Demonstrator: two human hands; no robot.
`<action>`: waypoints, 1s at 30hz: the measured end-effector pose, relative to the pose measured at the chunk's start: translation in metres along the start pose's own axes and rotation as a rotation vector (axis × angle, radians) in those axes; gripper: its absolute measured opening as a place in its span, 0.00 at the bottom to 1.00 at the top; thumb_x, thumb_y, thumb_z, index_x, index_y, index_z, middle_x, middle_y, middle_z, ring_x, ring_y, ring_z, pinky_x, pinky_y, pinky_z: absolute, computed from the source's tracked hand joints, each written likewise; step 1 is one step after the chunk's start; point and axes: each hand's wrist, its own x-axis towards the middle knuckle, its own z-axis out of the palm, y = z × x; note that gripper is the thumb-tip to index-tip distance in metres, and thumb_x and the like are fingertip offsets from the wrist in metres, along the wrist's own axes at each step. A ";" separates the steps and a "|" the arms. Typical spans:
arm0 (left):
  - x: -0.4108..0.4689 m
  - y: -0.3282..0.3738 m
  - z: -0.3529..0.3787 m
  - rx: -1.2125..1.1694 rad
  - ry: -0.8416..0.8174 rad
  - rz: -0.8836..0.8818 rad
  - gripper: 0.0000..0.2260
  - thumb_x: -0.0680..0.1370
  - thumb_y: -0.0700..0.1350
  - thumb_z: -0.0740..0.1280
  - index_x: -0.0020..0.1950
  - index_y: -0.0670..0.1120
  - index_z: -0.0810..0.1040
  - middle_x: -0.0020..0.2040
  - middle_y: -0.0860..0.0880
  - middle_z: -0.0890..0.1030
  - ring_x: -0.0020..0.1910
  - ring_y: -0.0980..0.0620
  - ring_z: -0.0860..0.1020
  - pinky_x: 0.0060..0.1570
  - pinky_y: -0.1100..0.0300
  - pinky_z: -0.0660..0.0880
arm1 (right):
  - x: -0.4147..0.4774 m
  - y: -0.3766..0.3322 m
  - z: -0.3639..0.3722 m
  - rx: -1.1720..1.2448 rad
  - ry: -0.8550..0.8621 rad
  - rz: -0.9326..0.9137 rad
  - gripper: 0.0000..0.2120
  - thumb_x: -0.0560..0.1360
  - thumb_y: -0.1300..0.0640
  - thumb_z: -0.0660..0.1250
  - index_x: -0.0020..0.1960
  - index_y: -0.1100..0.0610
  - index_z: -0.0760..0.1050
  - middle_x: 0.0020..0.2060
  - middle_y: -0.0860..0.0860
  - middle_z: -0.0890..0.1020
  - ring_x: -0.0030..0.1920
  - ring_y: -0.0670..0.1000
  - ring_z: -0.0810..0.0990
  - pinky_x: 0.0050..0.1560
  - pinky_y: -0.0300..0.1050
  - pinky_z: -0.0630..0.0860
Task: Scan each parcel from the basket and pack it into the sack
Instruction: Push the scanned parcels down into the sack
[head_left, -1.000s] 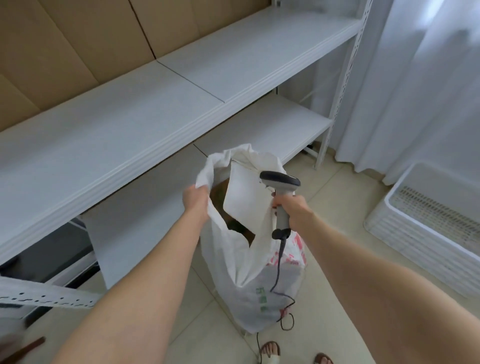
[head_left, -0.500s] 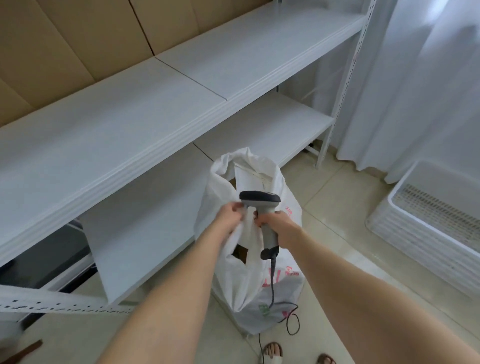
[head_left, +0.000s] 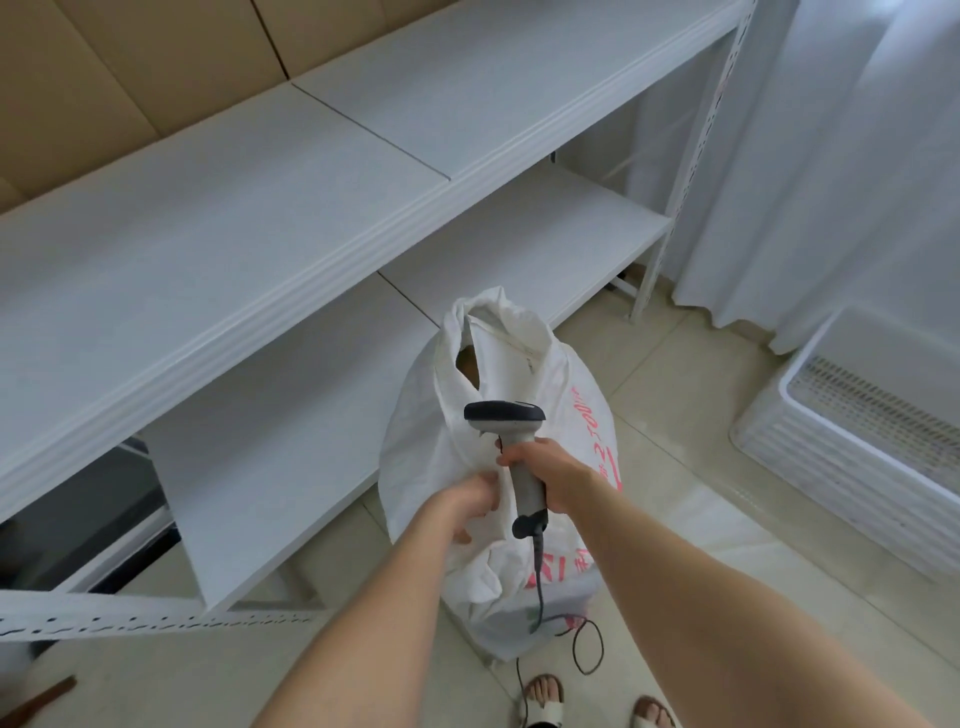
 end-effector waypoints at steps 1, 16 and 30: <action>0.003 -0.001 0.001 0.038 -0.006 0.001 0.19 0.80 0.47 0.55 0.71 0.51 0.64 0.67 0.50 0.69 0.65 0.48 0.68 0.60 0.41 0.72 | 0.003 0.000 0.004 0.014 -0.018 0.003 0.08 0.75 0.62 0.67 0.54 0.57 0.76 0.48 0.56 0.76 0.45 0.54 0.76 0.47 0.49 0.76; -0.034 0.035 -0.022 0.361 0.224 0.012 0.09 0.78 0.47 0.62 0.56 0.44 0.71 0.56 0.45 0.75 0.55 0.44 0.76 0.47 0.53 0.74 | -0.028 -0.037 -0.037 -0.097 0.012 -0.078 0.14 0.73 0.63 0.68 0.58 0.58 0.73 0.47 0.57 0.74 0.45 0.57 0.74 0.44 0.51 0.77; -0.111 0.201 0.065 0.413 0.766 0.185 0.12 0.81 0.44 0.58 0.60 0.42 0.76 0.54 0.43 0.78 0.48 0.48 0.77 0.43 0.60 0.71 | -0.105 -0.083 -0.224 0.117 0.064 -0.286 0.07 0.72 0.69 0.69 0.42 0.60 0.74 0.32 0.55 0.76 0.30 0.50 0.74 0.33 0.42 0.73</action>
